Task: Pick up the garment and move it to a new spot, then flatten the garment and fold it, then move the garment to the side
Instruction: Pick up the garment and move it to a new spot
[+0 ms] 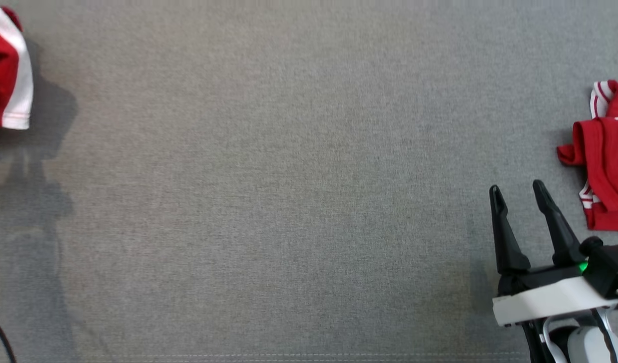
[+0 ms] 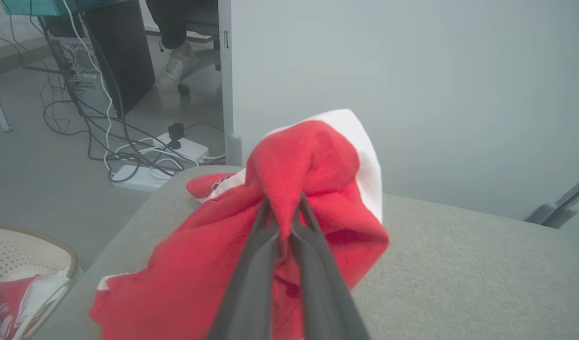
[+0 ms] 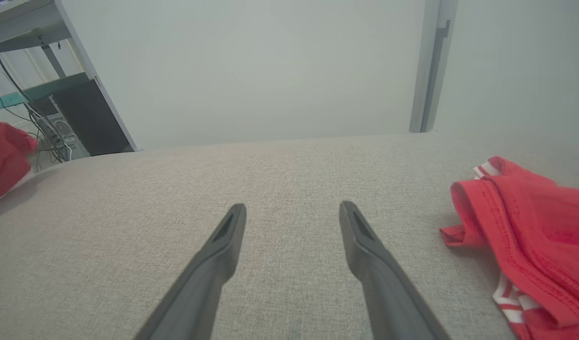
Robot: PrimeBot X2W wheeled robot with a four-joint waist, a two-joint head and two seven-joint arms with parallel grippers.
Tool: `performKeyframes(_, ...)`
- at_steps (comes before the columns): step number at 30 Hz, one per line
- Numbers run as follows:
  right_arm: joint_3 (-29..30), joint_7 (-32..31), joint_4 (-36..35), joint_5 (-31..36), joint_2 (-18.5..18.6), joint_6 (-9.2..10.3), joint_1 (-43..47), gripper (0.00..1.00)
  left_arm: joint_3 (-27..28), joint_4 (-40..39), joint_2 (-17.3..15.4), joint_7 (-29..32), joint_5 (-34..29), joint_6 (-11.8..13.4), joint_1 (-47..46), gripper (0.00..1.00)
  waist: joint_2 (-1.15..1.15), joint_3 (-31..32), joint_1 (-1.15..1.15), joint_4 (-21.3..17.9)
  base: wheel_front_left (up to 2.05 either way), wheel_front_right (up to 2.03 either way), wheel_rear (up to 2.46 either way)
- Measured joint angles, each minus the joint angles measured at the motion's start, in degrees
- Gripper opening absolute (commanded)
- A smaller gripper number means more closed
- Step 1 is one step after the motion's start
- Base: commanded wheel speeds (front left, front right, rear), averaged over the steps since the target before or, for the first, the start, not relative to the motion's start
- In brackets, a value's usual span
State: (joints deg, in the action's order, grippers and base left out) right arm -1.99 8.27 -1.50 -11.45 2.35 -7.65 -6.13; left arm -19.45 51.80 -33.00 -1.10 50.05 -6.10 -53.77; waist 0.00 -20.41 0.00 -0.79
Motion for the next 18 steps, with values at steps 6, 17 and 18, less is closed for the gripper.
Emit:
performKeyframes(6, 0.53, 0.01, 0.65, -1.07, -0.02, 0.0, 2.77, 1.0, 0.36, -13.51, 0.87, -6.32, -0.97, 5.55, 9.24, 0.0, 0.0, 4.5, 0.0, 1.33, 0.0, 0.0, 0.0)
performKeyframes(17, 2.35, 0.01, 0.63, -2.3, -0.05, 0.0, 6.6, 1.0, -1.81, -45.41, 1.92, -6.71, -2.05, 20.48, 33.53, 0.0, 0.0, 9.67, 0.0, 4.1, 0.0, 0.0, 0.0)
performKeyframes(18, 2.83, 0.01, 0.64, -2.46, -0.07, 0.0, 6.66, 1.0, -2.5, -47.06, 2.27, -6.53, -2.54, 21.03, 34.19, 0.0, 0.0, 9.59, 0.0, 4.22, 0.0, 0.0, 0.0)
